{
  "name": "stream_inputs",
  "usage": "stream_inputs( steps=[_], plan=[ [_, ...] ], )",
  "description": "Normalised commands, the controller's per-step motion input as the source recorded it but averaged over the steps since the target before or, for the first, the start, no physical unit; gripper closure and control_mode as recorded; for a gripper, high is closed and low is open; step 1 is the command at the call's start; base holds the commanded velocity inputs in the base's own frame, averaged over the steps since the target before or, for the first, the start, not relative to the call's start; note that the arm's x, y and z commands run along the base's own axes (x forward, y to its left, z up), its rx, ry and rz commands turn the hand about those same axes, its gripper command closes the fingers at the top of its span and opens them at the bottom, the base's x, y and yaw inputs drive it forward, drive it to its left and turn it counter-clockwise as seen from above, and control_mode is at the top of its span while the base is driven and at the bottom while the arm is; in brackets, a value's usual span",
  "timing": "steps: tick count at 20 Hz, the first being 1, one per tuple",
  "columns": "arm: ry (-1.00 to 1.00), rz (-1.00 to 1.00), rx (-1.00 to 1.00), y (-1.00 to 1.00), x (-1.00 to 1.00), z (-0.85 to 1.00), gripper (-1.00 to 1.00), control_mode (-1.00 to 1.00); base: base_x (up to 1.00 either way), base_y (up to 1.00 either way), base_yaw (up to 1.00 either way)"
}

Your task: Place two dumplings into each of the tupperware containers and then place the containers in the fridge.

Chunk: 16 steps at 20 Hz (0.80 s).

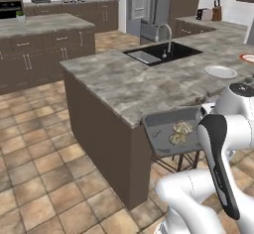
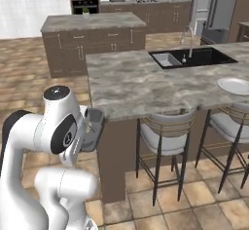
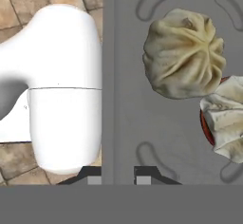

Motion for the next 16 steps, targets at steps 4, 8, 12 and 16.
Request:
stream_inputs(
  steps=[4, 8, 12, 16],
  plan=[
    [0.00, 0.00, 0.00, 0.00, 0.00, 0.00, 1.00, 1.00, 0.28, 1.00, -0.22],
    [0.00, 0.00, 0.00, 0.00, 0.00, 0.00, 1.00, 1.00, 0.29, 1.00, -0.26],
    [0.00, 0.00, 0.00, 0.00, 0.00, 0.00, 1.00, 1.00, 0.28, 1.00, -0.27],
    [0.00, 0.00, 0.00, 0.00, 0.00, 0.00, 1.00, 1.00, 0.39, 1.00, -0.28]
  ],
)
